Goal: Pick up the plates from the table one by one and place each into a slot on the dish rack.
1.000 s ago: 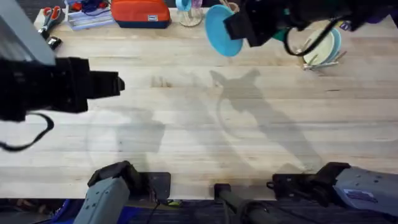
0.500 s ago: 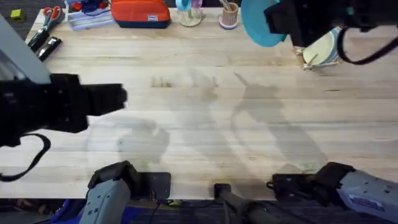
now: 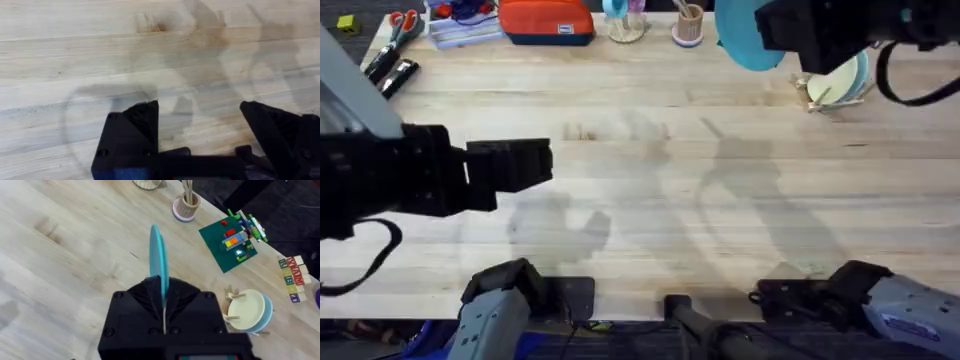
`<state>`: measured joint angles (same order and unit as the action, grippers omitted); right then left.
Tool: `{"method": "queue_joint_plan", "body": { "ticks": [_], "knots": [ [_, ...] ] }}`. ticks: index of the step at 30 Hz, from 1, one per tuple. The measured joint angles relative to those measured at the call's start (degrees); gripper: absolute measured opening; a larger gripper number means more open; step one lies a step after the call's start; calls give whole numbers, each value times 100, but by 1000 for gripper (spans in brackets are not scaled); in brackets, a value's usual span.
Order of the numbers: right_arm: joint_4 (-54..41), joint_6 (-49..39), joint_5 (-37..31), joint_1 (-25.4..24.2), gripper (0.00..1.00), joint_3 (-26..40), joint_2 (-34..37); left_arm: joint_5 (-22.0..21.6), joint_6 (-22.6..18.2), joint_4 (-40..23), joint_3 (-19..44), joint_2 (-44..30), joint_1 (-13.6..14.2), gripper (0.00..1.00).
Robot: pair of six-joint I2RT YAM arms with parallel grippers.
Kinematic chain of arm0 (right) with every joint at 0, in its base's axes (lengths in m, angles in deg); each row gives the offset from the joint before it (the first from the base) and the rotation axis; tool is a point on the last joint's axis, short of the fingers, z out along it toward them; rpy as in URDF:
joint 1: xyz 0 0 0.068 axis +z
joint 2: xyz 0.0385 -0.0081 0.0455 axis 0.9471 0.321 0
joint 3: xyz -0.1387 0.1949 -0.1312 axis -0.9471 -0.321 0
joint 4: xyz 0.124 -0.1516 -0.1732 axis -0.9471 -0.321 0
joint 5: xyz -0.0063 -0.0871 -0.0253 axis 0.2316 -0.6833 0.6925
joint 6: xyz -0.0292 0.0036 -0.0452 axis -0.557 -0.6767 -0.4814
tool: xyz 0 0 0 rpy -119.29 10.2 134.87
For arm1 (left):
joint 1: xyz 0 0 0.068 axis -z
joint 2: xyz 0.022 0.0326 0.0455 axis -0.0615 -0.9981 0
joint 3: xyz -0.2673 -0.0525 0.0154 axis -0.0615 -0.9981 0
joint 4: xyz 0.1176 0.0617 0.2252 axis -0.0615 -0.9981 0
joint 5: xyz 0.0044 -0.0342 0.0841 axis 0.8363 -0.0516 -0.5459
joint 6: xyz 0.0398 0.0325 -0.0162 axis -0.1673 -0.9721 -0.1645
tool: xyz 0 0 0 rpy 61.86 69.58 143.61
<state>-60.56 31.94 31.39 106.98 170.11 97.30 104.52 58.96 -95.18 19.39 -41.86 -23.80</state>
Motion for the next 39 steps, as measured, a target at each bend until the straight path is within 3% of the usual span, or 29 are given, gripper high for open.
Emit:
{"method": "queue_joint_plan", "body": {
  "ticks": [8,39],
  "knots": [
    [-1,-89,-1,-273,28,0,0,0,0,2,1,-1,0,994],
    [-289,-89,-16,-2820,27,0,-79,0,0,0,-1,0,0,993]
  ]
}}
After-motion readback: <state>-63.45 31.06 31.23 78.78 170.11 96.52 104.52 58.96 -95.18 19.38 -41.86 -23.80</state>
